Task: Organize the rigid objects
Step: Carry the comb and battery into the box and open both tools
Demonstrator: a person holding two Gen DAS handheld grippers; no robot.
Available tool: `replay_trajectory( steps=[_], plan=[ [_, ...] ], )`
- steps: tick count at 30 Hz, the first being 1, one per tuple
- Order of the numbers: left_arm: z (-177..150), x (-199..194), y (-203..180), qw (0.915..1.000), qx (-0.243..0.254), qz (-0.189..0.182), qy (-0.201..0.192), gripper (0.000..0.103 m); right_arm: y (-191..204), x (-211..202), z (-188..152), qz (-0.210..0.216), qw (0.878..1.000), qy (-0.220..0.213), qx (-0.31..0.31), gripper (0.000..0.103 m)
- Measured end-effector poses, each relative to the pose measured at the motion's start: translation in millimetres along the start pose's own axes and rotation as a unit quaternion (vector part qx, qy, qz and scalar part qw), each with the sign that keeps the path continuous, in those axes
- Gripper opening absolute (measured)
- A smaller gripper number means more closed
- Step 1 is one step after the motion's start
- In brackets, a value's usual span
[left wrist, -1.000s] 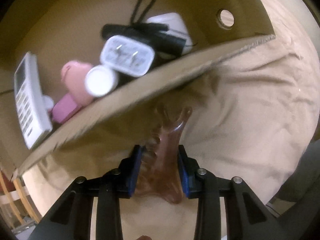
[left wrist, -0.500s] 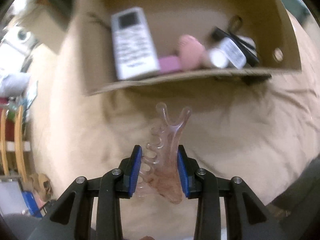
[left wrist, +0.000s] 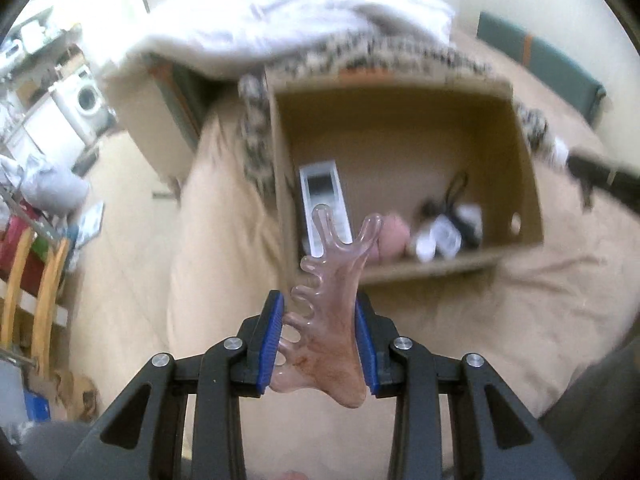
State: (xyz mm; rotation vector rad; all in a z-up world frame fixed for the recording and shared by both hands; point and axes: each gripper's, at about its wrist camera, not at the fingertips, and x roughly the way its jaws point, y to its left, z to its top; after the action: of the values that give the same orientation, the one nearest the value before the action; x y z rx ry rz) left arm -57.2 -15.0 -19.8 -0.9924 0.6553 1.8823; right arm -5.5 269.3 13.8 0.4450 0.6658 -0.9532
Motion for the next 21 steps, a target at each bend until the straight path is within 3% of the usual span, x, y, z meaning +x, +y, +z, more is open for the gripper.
replay_trajectory(
  steps=[8, 13, 21],
  plan=[
    [61, 1, 3, 0.9989, 0.001, -0.006, -0.046, 0.032, -4, 15, 20, -0.026, 1.0, 0.002, 0.004, 0.011],
    [90, 26, -6, 0.9991, 0.002, -0.012, -0.04, 0.032, -13, 44, 34, -0.048, 0.999, 0.016, 0.015, 0.011],
    [98, 86, -34, 0.9987, 0.036, 0.011, -0.034, 0.032, -25, 90, 27, -0.086, 0.994, 0.063, 0.036, 0.011]
  ],
)
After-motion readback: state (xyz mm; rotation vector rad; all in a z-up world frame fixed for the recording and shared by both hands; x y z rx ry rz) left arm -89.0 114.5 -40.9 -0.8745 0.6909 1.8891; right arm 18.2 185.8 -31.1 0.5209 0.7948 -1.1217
